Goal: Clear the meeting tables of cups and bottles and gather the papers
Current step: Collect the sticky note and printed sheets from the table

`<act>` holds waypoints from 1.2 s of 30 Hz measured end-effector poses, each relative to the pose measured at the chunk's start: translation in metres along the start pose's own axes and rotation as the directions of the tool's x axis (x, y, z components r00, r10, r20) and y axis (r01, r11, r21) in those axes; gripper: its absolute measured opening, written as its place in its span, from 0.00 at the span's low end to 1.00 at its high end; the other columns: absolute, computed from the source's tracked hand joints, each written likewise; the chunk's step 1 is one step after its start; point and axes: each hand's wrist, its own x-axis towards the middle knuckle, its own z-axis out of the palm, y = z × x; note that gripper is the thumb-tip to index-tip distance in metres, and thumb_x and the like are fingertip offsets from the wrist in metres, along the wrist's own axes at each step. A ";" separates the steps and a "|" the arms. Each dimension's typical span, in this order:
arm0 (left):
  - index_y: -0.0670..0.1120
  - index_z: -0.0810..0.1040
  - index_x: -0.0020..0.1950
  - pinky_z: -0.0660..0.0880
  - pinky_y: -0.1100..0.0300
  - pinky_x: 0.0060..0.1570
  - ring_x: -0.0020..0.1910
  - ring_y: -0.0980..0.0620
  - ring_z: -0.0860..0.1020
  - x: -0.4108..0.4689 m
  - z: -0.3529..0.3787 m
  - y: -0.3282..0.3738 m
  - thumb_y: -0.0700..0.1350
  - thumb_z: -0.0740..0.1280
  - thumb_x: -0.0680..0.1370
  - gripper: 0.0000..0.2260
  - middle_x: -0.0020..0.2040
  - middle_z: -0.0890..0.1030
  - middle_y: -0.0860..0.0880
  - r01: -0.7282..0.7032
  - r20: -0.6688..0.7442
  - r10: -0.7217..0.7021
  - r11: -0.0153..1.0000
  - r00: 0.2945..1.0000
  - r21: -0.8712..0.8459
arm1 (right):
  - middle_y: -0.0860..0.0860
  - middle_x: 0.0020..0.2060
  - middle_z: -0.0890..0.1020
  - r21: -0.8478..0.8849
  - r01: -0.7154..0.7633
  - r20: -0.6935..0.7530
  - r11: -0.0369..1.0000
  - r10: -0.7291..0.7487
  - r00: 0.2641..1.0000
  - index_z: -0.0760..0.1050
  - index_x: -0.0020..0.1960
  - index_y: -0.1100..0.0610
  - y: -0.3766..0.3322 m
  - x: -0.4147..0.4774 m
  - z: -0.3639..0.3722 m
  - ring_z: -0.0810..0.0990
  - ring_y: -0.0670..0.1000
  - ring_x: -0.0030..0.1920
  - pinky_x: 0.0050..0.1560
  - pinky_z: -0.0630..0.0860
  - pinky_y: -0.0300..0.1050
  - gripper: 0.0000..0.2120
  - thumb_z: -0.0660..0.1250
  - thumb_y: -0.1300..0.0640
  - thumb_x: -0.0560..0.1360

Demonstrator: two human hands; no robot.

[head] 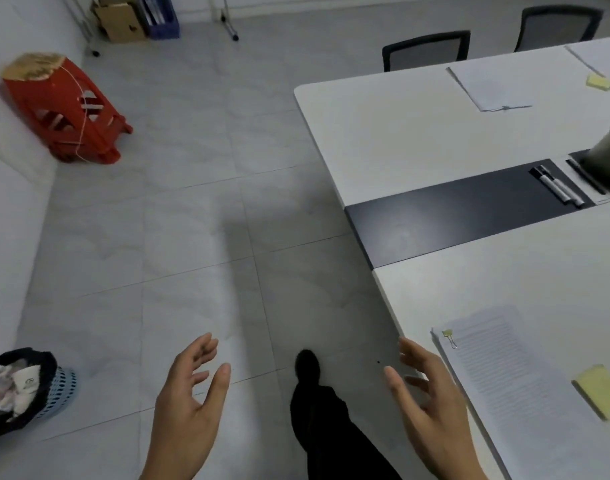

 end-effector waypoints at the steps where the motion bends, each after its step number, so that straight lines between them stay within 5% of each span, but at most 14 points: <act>1: 0.53 0.73 0.68 0.74 0.71 0.54 0.60 0.66 0.76 0.026 0.001 0.001 0.43 0.69 0.77 0.20 0.60 0.80 0.62 0.005 0.007 -0.005 1.000 1.000 0.003 | 0.33 0.58 0.78 0.017 -0.014 -0.002 1.000 0.014 1.000 0.72 0.66 0.38 -0.002 0.023 0.015 0.77 0.38 0.61 0.52 0.77 0.35 0.22 0.72 0.53 0.75; 7: 0.57 0.71 0.69 0.72 0.60 0.56 0.61 0.54 0.77 0.181 -0.019 0.038 0.46 0.69 0.77 0.21 0.64 0.77 0.58 0.074 -0.036 -0.073 0.996 0.997 0.040 | 0.36 0.61 0.76 0.027 0.061 0.060 0.998 -0.063 0.996 0.71 0.70 0.45 -0.067 0.194 0.092 0.75 0.36 0.61 0.55 0.75 0.35 0.23 0.71 0.51 0.76; 14: 0.58 0.72 0.66 0.72 0.62 0.57 0.61 0.60 0.77 0.334 -0.070 0.091 0.46 0.69 0.76 0.19 0.62 0.79 0.58 0.020 -0.161 -0.019 1.000 0.987 0.001 | 0.39 0.62 0.77 0.038 0.182 0.150 0.983 -0.186 0.971 0.72 0.70 0.49 -0.177 0.361 0.153 0.76 0.38 0.61 0.55 0.75 0.31 0.23 0.71 0.54 0.76; 18: 0.63 0.72 0.61 0.74 0.72 0.52 0.59 0.68 0.76 0.435 -0.075 0.077 0.43 0.70 0.76 0.20 0.61 0.79 0.59 0.041 -0.191 -0.046 0.999 0.981 -0.032 | 0.37 0.62 0.76 -0.020 0.192 0.183 0.981 -0.185 0.966 0.71 0.69 0.46 -0.205 0.450 0.212 0.75 0.36 0.61 0.54 0.76 0.34 0.22 0.71 0.53 0.76; 25: 0.56 0.71 0.68 0.72 0.66 0.54 0.60 0.68 0.74 0.664 -0.087 0.088 0.45 0.70 0.78 0.20 0.63 0.77 0.60 0.006 -0.009 -0.006 1.000 1.000 0.018 | 0.37 0.62 0.75 -0.082 0.126 0.119 0.989 -0.115 0.986 0.68 0.69 0.43 -0.264 0.605 0.311 0.75 0.35 0.60 0.54 0.76 0.37 0.24 0.72 0.53 0.76; 36: 0.55 0.71 0.68 0.70 0.71 0.51 0.60 0.66 0.76 0.994 -0.040 0.216 0.44 0.69 0.79 0.19 0.62 0.77 0.61 -0.206 0.303 0.172 0.975 0.937 0.085 | 0.38 0.64 0.75 0.088 -0.055 -0.230 0.995 0.074 0.970 0.70 0.71 0.46 -0.329 0.811 0.358 0.75 0.36 0.62 0.55 0.73 0.33 0.24 0.71 0.53 0.76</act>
